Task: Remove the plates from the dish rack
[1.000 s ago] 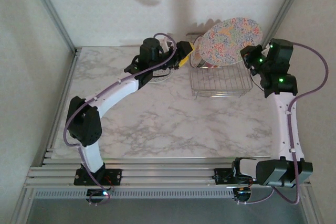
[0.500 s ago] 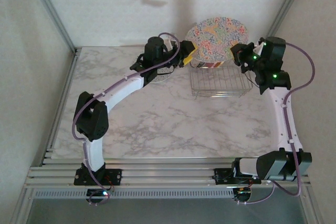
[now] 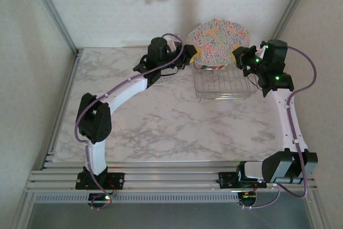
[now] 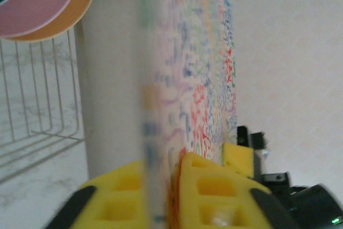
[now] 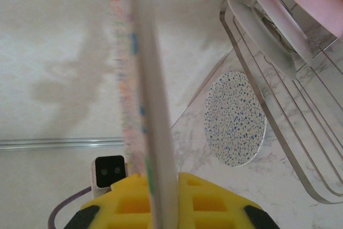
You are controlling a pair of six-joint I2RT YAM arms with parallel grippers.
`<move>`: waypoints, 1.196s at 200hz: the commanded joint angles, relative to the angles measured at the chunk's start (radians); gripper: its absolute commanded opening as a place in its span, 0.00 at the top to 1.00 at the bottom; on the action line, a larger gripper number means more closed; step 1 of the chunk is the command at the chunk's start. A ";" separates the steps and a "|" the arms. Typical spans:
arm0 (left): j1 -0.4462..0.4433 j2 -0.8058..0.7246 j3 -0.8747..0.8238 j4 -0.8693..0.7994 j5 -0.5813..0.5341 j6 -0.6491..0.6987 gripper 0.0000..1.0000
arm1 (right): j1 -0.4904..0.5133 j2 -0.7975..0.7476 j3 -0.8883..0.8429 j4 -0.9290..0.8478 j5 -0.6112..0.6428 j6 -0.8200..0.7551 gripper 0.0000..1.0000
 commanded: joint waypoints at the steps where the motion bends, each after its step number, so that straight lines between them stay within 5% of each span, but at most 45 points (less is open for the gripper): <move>1: -0.003 0.011 0.025 0.013 0.007 0.099 1.00 | 0.017 -0.005 0.008 0.060 -0.035 0.007 1.00; 35: 0.010 -0.008 0.019 0.021 0.011 0.094 1.00 | 0.025 0.000 0.036 -0.001 -0.018 -0.052 1.00; 60: 0.040 -0.038 -0.001 0.046 0.010 0.081 1.00 | 0.036 -0.005 0.065 -0.079 0.021 -0.130 0.57; 80: 0.078 -0.078 -0.046 0.077 0.012 0.061 1.00 | 0.044 -0.023 0.065 -0.136 0.071 -0.198 0.43; 124: 0.188 -0.173 -0.184 0.106 0.021 0.069 1.00 | 0.115 -0.096 0.046 -0.170 0.210 -0.435 0.32; 184: 0.347 -0.282 -0.438 0.156 -0.016 0.091 1.00 | 0.355 -0.214 -0.136 0.011 0.383 -0.836 0.20; 239: 0.418 -0.288 -0.665 0.275 -0.098 0.108 1.00 | 0.471 -0.217 -0.289 0.176 0.330 -0.918 0.14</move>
